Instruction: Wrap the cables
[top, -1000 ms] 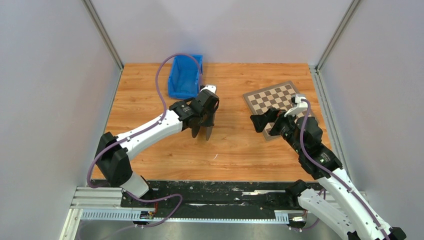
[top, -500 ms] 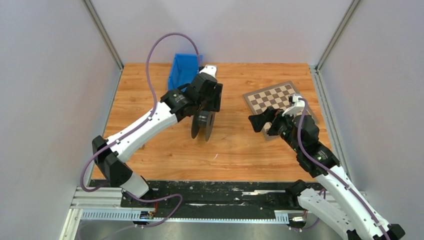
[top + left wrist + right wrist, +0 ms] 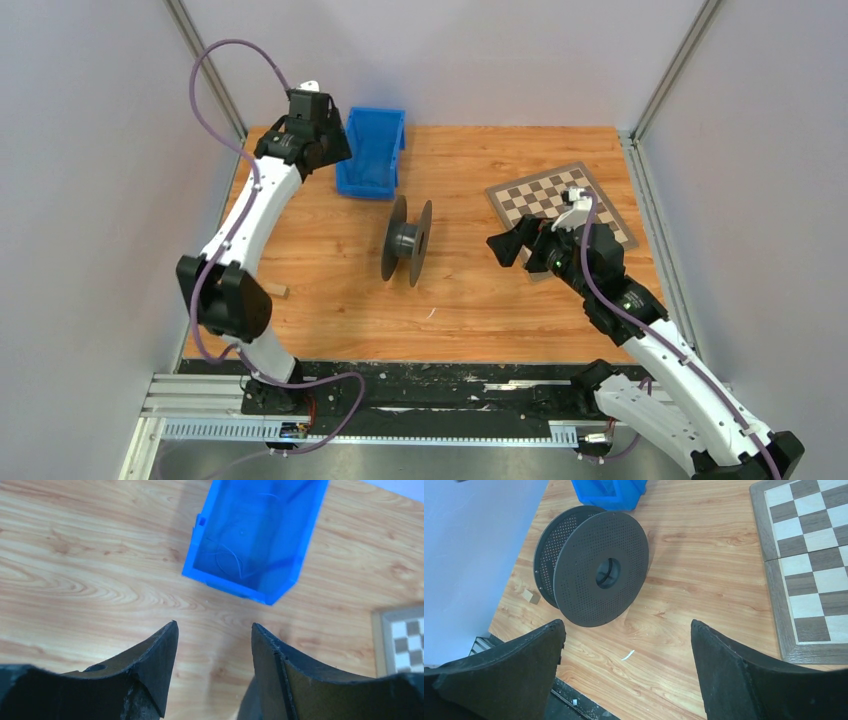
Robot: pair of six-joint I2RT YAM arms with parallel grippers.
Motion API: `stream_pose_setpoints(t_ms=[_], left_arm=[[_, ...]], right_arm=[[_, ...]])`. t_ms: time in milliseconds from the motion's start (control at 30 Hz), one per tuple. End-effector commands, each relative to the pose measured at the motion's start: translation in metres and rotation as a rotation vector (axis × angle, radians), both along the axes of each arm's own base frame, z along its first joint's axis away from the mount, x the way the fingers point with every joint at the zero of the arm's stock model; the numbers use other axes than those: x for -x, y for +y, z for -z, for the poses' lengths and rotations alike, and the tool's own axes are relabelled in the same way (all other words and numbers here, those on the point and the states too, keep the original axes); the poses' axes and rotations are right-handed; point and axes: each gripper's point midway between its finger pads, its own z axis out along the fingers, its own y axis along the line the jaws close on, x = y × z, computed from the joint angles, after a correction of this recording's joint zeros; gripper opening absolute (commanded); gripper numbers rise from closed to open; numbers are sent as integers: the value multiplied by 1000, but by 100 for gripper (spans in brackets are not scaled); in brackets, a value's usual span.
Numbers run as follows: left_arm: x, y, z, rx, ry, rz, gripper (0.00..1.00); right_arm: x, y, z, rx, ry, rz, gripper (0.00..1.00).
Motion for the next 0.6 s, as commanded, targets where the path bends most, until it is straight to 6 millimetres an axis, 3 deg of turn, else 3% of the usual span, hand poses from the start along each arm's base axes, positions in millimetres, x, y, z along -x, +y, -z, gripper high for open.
stream_pose_setpoints(t_ms=[0, 100, 233, 400, 567], left_arm=[[-48, -7, 49, 92, 82, 3, 63], [-80, -7, 81, 111, 114, -23, 63], [-108, -6, 110, 126, 161, -43, 60], [-132, -16, 137, 155, 158, -19, 58], [-144, -16, 159, 157, 165, -27, 57]], right_arm=[[-2, 9, -17, -40, -45, -32, 93], [-4, 15, -12, -43, -27, -52, 93], [-8, 19, -5, -28, -2, -62, 93], [-12, 19, 3, -17, 5, -54, 93], [-17, 24, 6, -2, 13, -68, 94]])
